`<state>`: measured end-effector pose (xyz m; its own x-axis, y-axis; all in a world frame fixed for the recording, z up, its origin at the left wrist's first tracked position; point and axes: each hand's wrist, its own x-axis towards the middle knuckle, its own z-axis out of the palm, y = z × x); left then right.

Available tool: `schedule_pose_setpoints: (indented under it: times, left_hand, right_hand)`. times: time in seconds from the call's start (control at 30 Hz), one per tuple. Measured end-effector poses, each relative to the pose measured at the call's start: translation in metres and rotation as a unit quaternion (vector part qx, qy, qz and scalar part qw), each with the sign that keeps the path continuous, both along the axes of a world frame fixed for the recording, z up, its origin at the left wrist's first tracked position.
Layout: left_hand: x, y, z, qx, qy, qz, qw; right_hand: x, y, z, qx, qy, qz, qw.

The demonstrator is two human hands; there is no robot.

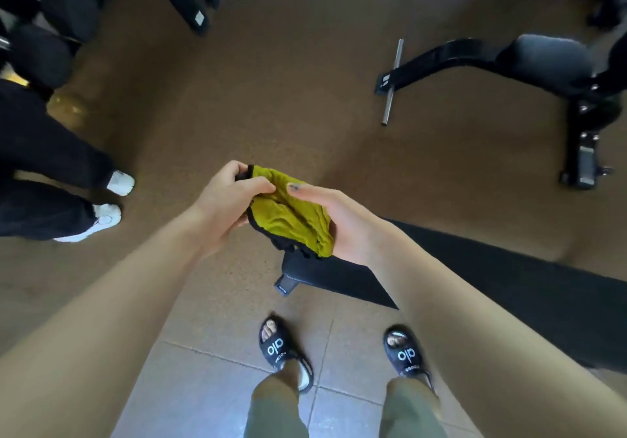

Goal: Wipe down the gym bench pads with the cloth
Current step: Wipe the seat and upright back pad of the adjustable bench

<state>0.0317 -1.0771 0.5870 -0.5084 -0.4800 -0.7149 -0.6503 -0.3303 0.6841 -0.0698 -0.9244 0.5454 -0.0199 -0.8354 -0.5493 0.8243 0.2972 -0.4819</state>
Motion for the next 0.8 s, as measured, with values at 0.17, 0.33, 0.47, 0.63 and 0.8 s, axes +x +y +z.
schedule_pose_setpoints:
  times: [0.17, 0.33, 0.47, 0.63, 0.8]
  left_hand:
    - [-0.038, -0.017, 0.032, 0.063, 0.005, -0.089, 0.994]
    - [-0.088, -0.011, 0.053, 0.118, -0.001, -0.175, 0.977]
    - [-0.126, -0.006, 0.066, 0.145, 0.005, -0.185, 0.972]
    - [-0.18, -0.005, 0.081, 0.115, 0.015, -0.245, 0.963]
    - [-0.234, -0.019, 0.09, 0.128, 0.026, -0.328, 0.936]
  right_hand:
    - [-0.01, -0.001, 0.02, 0.09, 0.029, -0.141, 0.985]
    - [-0.037, 0.004, 0.037, 0.151, 0.059, -0.229, 0.96]
    - [-0.073, 0.013, 0.049, 0.165, 0.072, -0.258, 0.949]
    - [-0.118, 0.019, 0.069, 0.174, 0.119, -0.295, 0.932]
    - [-0.164, 0.017, 0.082, 0.19, 0.147, -0.331, 0.913]
